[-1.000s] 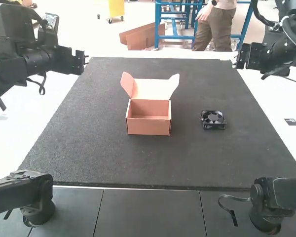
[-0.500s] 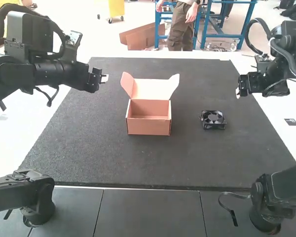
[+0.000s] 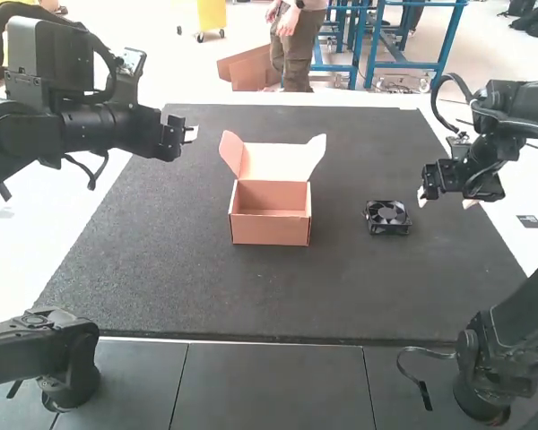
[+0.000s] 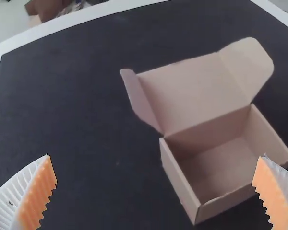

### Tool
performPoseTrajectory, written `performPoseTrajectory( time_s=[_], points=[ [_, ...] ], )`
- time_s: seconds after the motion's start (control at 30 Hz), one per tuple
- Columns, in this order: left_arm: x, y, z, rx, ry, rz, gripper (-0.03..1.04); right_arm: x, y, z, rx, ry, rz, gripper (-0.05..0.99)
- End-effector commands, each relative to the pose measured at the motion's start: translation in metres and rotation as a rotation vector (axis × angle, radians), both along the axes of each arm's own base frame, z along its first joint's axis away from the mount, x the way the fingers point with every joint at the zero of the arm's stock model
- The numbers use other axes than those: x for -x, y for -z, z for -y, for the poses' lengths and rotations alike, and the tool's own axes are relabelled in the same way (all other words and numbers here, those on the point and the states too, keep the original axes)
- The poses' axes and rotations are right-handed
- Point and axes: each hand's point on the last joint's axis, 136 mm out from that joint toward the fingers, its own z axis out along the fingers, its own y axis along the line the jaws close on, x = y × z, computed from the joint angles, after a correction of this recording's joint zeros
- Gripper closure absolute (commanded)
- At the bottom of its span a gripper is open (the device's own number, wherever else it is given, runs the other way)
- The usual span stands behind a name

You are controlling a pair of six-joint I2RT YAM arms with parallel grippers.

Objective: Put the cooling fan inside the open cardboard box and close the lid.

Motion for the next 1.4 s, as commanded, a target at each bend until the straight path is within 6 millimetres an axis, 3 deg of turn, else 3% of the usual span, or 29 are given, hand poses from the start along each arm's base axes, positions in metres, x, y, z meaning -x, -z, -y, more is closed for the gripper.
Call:
performPoseTrajectory(
  time_s=[0.0, 0.43, 0.93, 1.37],
  points=[
    [0.003, -0.003, 0.003, 0.011, 0.012, 0.006, 0.04, -0.006, 0.007, 0.001, -0.009, -0.003, -0.007, 0.03],
    [0.015, 0.028, -0.002, -0.031, 0.011, -0.109, 0.04, -0.048, 0.034, 0.005, -0.008, 0.001, -0.011, 0.03],
    [0.015, 0.028, -0.003, -0.027, 0.003, -0.11, 0.04, -0.077, 0.056, 0.007, -0.017, 0.0, -0.039, 0.03],
    [0.013, 0.029, -0.003, -0.021, 0.001, -0.106, 0.04, -0.085, 0.071, 0.003, -0.015, -0.014, -0.068, 0.03]
  ],
)
